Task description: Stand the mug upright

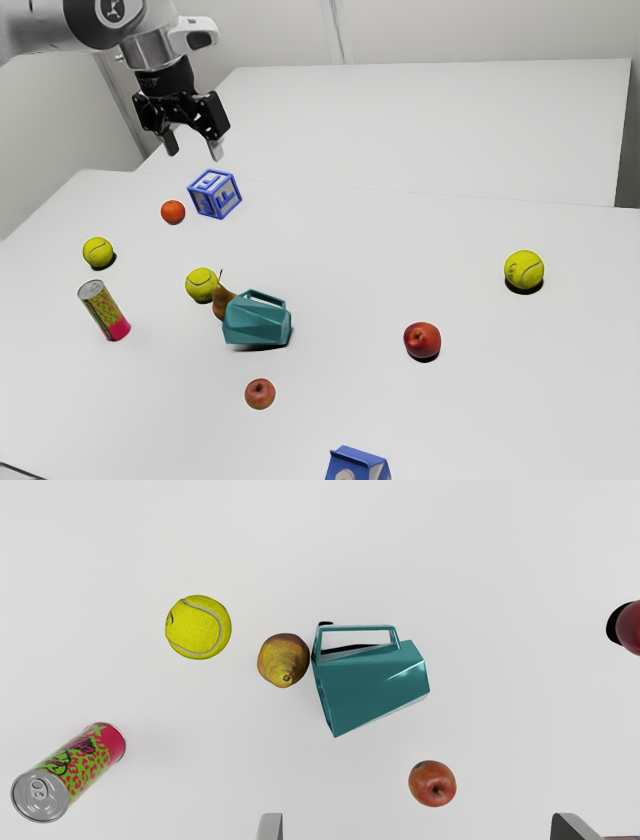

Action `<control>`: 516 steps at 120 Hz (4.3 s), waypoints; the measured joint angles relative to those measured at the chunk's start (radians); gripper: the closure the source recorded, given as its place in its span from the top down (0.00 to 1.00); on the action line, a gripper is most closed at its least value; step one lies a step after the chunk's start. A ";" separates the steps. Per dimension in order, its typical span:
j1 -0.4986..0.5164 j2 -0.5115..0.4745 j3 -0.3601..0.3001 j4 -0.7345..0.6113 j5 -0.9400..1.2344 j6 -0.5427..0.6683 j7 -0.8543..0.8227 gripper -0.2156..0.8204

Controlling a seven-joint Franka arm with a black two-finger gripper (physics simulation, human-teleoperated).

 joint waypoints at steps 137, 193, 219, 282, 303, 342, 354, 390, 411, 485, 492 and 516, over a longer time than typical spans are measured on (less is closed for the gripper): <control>0.070 -0.205 0.107 -0.571 -0.223 0.337 0.070 0.77; 0.067 -0.213 0.156 -0.790 -0.368 0.551 0.214 0.77; 0.065 -0.221 0.158 -0.845 -0.412 0.605 0.276 0.77; 0.059 -0.196 0.159 -0.928 -0.574 0.739 0.413 0.77; 0.066 -0.152 0.160 -0.929 -0.619 0.769 0.467 0.77; 0.066 -0.110 0.161 -0.948 -0.754 0.810 0.581 0.77; 0.066 -0.101 0.161 -0.963 -0.822 0.820 0.625 0.77; 0.066 -0.075 0.160 -0.973 -0.970 0.833 0.756 0.77; 0.063 -0.062 0.160 -0.987 -1.058 0.834 0.836 0.77; 0.039 -0.040 0.158 -1.001 -1.246 0.820 1.058 0.52; 0.039 -0.040 0.158 -1.001 -1.250 0.819 1.070 0.45; 0.042 -0.053 0.156 -1.001 -1.254 0.819 1.106 0.27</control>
